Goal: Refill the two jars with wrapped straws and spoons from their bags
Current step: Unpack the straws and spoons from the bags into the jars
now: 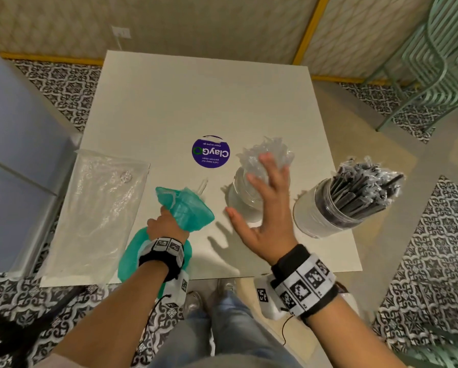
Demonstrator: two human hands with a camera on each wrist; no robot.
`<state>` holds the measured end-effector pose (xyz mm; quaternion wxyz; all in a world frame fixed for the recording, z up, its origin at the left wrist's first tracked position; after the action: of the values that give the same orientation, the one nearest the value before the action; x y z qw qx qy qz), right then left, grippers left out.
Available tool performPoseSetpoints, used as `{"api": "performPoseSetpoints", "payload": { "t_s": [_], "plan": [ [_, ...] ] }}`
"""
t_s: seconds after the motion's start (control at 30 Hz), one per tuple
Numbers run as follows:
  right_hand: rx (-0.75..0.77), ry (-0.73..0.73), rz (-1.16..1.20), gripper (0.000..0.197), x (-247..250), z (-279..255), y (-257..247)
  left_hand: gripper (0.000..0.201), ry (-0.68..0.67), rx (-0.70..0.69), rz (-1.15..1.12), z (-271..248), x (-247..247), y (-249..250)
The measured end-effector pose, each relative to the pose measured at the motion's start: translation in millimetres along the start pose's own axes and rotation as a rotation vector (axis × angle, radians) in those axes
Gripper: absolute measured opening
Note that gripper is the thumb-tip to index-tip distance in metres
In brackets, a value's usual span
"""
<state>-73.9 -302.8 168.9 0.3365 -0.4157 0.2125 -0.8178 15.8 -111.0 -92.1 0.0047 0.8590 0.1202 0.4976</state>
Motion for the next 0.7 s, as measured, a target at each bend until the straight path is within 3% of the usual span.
{"api": "performPoseSetpoints", "payload": {
  "t_s": [0.1,0.2,0.3,0.37,0.47,0.53,0.6,0.7],
  "plan": [
    [-0.098,-0.169,0.089,0.032,-35.9,-15.2,-3.5,0.061,0.02,-0.038,-0.08,-8.6,9.0,2.1],
    [-0.332,-0.154,0.296,0.035,-51.3,-18.9,9.5,0.062,0.151,-0.126,-0.436,-28.0,48.1,6.3],
    [-0.537,-0.045,0.544,0.068,-58.5,-7.2,20.8,0.054,0.26,-0.331,-0.874,-63.6,103.7,17.4],
    [-0.615,-0.09,0.655,0.095,-72.9,1.7,22.8,0.039,0.229,-0.458,-1.005,-82.6,126.0,29.4],
    [-0.638,-0.266,0.726,0.119,-105.3,2.5,19.1,0.018,0.126,-0.516,-1.089,-84.2,118.7,35.6],
    [-0.658,-0.336,0.695,0.124,-125.9,-9.3,22.1,0.019,0.059,-0.502,-1.052,-78.4,97.9,30.6],
    [-0.683,-0.322,0.651,0.119,-138.7,-24.3,29.9,0.021,0.027,-0.511,-0.952,-71.7,72.0,20.2],
    [-0.733,-0.218,0.596,0.11,-139.3,-38.5,45.6,0.025,-0.059,-0.407,-0.963,-55.7,35.3,-3.5]
  ]
}}
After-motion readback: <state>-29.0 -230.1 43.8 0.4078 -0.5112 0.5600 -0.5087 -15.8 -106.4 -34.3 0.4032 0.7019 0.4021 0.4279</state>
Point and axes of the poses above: each hand's wrist, its own z-axis towards the middle knuckle, its own x-axis out of the back of the hand, y = z × x, the point moved 9 cm from there along z, towards the middle knuckle, and after that the axes turned 5 degrees about z, right-handed, at the moved point
